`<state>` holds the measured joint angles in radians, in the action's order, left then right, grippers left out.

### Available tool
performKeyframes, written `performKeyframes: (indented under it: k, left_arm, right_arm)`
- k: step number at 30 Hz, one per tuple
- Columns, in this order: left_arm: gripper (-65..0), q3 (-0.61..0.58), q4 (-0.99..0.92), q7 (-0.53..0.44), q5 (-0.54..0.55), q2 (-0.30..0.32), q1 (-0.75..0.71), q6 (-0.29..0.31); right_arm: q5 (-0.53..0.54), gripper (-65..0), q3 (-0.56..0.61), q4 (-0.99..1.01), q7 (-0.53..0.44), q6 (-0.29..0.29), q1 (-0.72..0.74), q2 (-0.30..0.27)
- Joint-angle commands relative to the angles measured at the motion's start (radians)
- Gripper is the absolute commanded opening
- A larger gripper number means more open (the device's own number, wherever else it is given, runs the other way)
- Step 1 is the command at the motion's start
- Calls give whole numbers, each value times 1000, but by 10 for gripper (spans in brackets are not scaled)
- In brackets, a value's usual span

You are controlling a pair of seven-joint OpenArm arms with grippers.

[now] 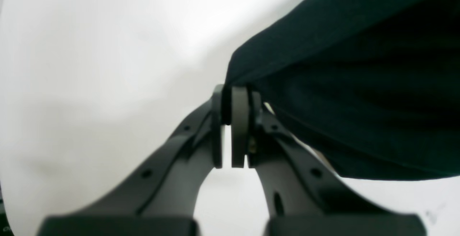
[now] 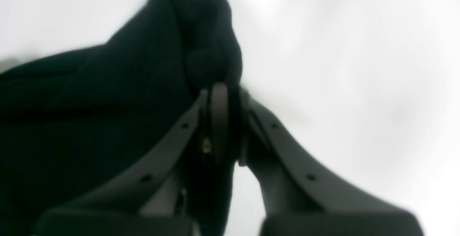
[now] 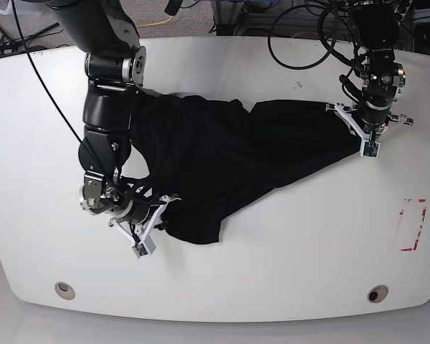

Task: Fold the T-shirt properly
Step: 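Swing the held shirt up and lay it flat with both grippers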

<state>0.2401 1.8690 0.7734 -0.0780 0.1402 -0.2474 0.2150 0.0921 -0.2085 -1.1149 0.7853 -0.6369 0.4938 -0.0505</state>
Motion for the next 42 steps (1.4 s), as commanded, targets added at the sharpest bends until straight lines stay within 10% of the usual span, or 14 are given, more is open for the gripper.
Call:
performKeyframes:
  k: [1,33,42]
  left_arm:
    - [-647,2,21,-10,-6,8,36,-6]
    - [-644,-77,123,332,-6,74,831,-6]
    - [-644,-207,122,354,-7,143,899,-6]
  right_arm:
    - [19,-650,2,-127,23,-7,33,-7]
    - [27,-650,186,-388,193,-31,652,-196]
    - [27,-650,179,-402,230,-53,615,-236]
